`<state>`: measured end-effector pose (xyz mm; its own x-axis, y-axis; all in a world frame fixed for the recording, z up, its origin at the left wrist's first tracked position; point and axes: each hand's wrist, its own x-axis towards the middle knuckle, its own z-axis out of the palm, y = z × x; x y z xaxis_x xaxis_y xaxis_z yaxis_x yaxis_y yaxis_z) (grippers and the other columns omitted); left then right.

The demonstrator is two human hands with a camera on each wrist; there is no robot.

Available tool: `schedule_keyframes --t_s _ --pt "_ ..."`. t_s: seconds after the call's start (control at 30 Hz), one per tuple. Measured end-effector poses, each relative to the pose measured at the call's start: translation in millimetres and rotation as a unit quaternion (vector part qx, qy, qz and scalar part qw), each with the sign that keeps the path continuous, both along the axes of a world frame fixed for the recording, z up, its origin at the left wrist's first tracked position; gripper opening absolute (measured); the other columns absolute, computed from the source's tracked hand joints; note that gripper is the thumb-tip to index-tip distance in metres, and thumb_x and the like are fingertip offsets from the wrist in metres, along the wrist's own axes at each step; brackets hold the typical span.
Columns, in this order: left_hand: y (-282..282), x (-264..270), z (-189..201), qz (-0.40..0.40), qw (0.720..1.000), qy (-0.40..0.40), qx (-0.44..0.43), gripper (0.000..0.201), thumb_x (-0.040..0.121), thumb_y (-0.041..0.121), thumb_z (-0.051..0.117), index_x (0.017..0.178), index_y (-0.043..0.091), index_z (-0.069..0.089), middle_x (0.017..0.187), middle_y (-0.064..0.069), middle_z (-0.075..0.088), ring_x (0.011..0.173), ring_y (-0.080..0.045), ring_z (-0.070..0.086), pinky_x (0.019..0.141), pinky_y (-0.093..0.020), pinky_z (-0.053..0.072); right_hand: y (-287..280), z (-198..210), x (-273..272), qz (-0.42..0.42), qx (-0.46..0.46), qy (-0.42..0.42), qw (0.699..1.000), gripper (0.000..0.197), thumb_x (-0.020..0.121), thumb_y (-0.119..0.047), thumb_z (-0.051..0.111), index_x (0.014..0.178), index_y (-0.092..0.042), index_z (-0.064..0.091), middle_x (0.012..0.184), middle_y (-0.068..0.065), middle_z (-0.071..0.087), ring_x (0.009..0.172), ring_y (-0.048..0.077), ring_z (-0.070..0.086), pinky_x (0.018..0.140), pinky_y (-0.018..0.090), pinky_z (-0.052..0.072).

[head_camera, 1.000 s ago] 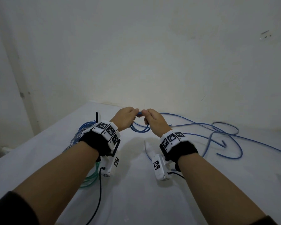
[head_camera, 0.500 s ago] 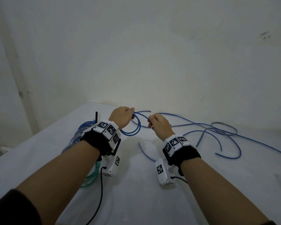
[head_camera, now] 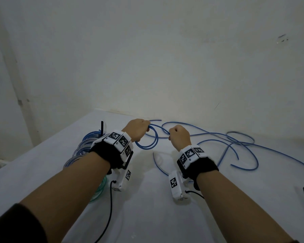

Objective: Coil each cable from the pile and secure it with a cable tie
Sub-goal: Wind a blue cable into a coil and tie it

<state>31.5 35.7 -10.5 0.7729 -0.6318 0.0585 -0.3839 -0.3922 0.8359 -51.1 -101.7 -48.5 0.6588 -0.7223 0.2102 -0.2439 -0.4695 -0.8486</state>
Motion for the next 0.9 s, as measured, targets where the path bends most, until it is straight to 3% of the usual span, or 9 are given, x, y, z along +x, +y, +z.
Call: schedule_keyframes --t_s 0.13,0.3,0.43,0.63,0.77,0.9 --pt "-6 -4 1 -0.020 0.998 0.051 0.005 0.035 0.101 0.021 0.032 0.068 0.021 0.044 0.069 0.005 0.044 0.059 -0.008 0.043 0.056 -0.022 0.039 -6 1 -6 -0.006 0.006 0.000 1.000 0.020 0.095 -0.020 0.039 0.086 -0.006 0.050 0.091 0.019 0.061 0.075 0.022 0.046 0.064 0.031 0.034" --pt "-11 -8 6 -0.025 0.992 0.117 -0.044 0.030 0.098 0.017 0.032 0.073 0.009 0.046 0.061 -0.004 0.037 0.050 -0.017 0.033 0.050 -0.025 0.036 -5 1 -12 0.007 0.009 -0.007 1.000 0.030 0.097 -0.027 0.036 0.086 -0.004 0.052 0.083 0.009 0.062 0.075 0.020 0.050 0.057 0.025 0.035" --pt "-12 -10 8 -0.032 0.992 0.112 -0.050 0.032 0.099 0.021 0.031 0.074 0.010 0.048 0.061 -0.002 0.035 0.051 -0.016 0.033 0.052 -0.025 0.039 -7 5 -14 -0.005 0.018 -0.045 0.999 0.022 0.096 -0.025 0.041 0.090 -0.007 0.052 0.086 0.012 0.062 0.077 0.020 0.050 0.059 0.026 0.036" --pt "-10 -14 11 -0.090 0.991 0.075 0.069 0.043 0.101 0.031 0.028 0.079 0.007 0.056 0.062 -0.001 0.033 0.050 -0.014 0.032 0.051 -0.023 0.037 -10 13 -10 -0.005 -0.005 -0.046 0.999 0.017 0.095 -0.020 0.043 0.090 -0.008 0.053 0.090 0.012 0.062 0.086 0.027 0.057 0.071 0.030 0.040" --pt "-11 -13 14 -0.065 0.995 0.068 -0.020 0.037 0.100 0.026 0.034 0.077 0.008 0.057 0.064 -0.001 0.035 0.051 -0.014 0.032 0.052 -0.023 0.037 -6 14 -7 0.000 -0.009 -0.042 0.999 0.019 0.095 -0.021 0.043 0.090 -0.006 0.053 0.087 0.013 0.061 0.079 0.024 0.053 0.065 0.029 0.037" --pt "-8 -13 14 -0.082 0.995 0.029 -0.053 0.028 0.101 0.022 0.034 0.091 0.005 0.054 0.070 0.002 0.042 0.060 -0.014 0.037 0.059 -0.022 0.038 -4 17 -3 0.004 -0.024 -0.050 0.998 0.025 0.096 -0.019 0.041 0.094 0.000 0.057 0.082 0.011 0.061 0.077 0.023 0.054 0.057 0.025 0.037"
